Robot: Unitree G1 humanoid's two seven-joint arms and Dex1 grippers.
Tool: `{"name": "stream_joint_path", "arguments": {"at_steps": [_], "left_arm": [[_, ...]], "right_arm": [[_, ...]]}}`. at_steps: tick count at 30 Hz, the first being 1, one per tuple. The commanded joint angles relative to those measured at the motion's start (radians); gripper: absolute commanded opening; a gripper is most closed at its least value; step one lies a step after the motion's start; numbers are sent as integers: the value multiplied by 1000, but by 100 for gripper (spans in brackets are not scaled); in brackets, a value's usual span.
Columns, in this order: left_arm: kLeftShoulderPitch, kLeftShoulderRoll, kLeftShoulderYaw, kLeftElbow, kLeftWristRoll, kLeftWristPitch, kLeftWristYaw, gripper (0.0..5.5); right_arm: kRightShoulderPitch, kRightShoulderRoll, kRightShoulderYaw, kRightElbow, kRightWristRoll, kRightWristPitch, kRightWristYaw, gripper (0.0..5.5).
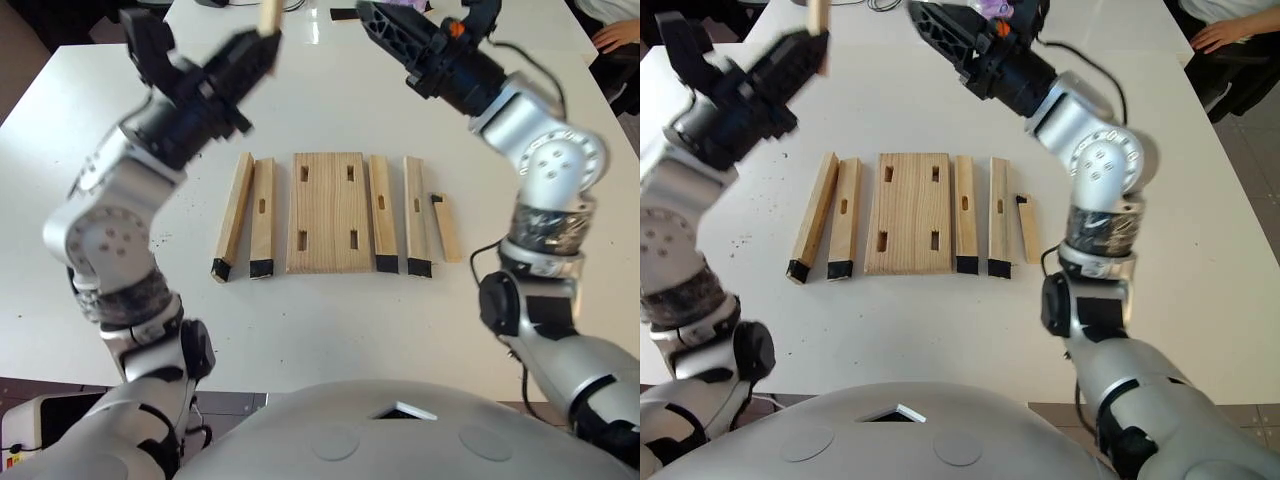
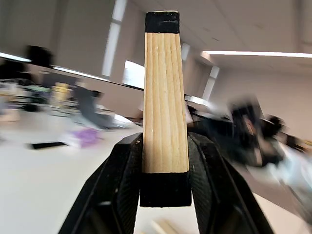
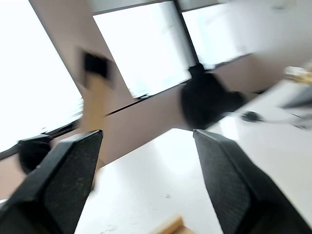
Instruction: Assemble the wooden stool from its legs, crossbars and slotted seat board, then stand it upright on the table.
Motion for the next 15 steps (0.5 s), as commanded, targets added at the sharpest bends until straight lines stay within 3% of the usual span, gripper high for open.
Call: {"name": "stream_joint_path", "arguments": {"at_steps": [1,8,15], "left_arm": [[39,57,-20,3,-34,-61,-132,130],[9,134,-64,69,-52,-112,-299,130],[11,174,-108,83,-104,-93,-394,130]], "right_arm": [[-48,-106,21,23,81,91,159,345],[-33,-222,72,28,117,153,348,345],[-19,-248,110,-15,130,158,445,345]]}}
